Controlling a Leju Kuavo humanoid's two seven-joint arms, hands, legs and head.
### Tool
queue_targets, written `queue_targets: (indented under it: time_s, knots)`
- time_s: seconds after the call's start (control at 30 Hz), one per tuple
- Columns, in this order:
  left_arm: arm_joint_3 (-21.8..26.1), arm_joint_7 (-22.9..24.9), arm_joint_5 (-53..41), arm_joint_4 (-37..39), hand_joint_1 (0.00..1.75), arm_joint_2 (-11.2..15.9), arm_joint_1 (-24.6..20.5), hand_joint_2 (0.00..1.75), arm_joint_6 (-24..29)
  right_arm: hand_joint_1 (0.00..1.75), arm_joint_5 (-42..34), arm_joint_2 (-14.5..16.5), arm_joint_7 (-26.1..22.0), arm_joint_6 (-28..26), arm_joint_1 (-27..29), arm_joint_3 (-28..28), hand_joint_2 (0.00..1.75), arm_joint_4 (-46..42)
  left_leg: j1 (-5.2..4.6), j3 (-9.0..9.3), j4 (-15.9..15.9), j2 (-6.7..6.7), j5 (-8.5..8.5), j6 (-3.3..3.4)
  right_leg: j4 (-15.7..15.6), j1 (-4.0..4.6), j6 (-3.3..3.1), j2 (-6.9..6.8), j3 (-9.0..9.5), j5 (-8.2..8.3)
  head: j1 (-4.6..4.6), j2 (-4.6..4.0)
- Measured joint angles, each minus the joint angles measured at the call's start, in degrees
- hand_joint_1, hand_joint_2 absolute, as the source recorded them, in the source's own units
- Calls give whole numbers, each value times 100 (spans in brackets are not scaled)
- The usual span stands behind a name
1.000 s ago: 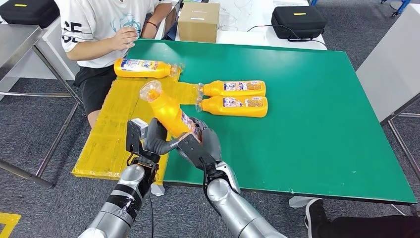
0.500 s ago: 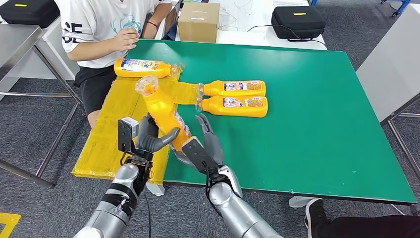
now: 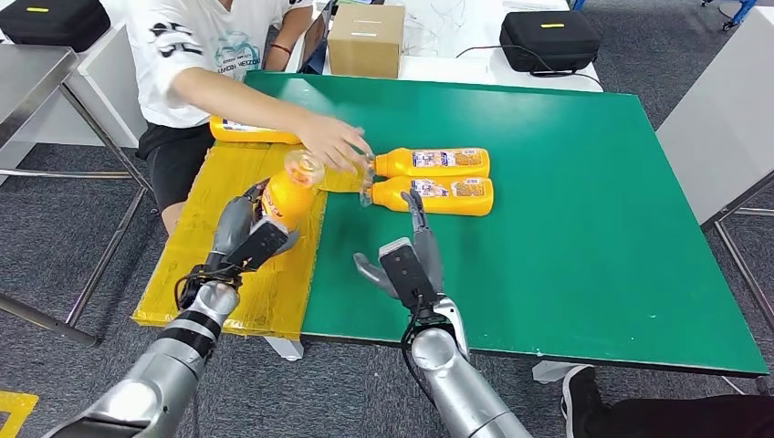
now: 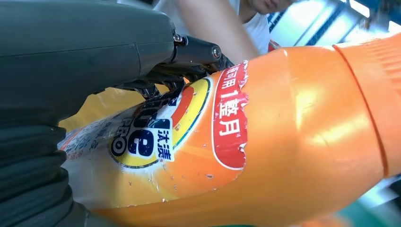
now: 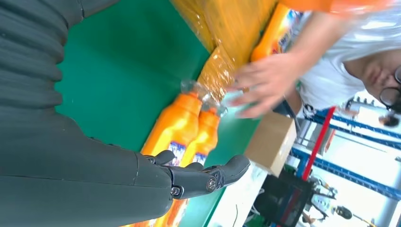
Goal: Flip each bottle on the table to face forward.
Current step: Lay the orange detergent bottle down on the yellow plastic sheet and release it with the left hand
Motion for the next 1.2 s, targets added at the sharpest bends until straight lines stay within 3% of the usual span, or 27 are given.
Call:
queue_targets:
  time_s: [0.27,0.47,0.67,0.8,1.03,1.2]
  knots:
    - [-419,241,-928,795,175,491,-444,175,77,0,-22,-151,-1,112,103,-94,175,-320,0,1,0,6,0,0,0,0,-1,3,-1,1,0,0]
    - [-1042,411,-2070,1236,175,875,-660,175,-704,0,-96,-199,-87,292,110,-116,175,-360,1,2,0,11,1,-1,3,2,-2,6,-3,1,1,0]
    - [-1797,1019,-2877,1619,175,1112,-906,175,-875,0,-93,-199,-119,424,88,-113,175,-360,1,2,-1,1,1,-1,3,1,-2,4,5,1,1,0]
    - [-2075,1171,-3013,1771,1,1173,-1025,175,-696,0,-91,-191,-121,476,60,-86,175,-359,1,9,-2,3,0,-2,2,1,-3,5,8,2,2,0]
    - [-2058,1023,-2581,1880,0,1218,-909,175,224,0,-92,-188,-147,473,4,13,175,-335,3,11,-2,2,5,-8,6,2,-4,5,8,2,1,0]
    - [-1573,170,-1680,1861,0,1207,-644,175,988,0,-38,-191,-105,414,-50,51,175,-267,3,10,-2,5,5,-8,6,2,-4,6,4,2,1,0]
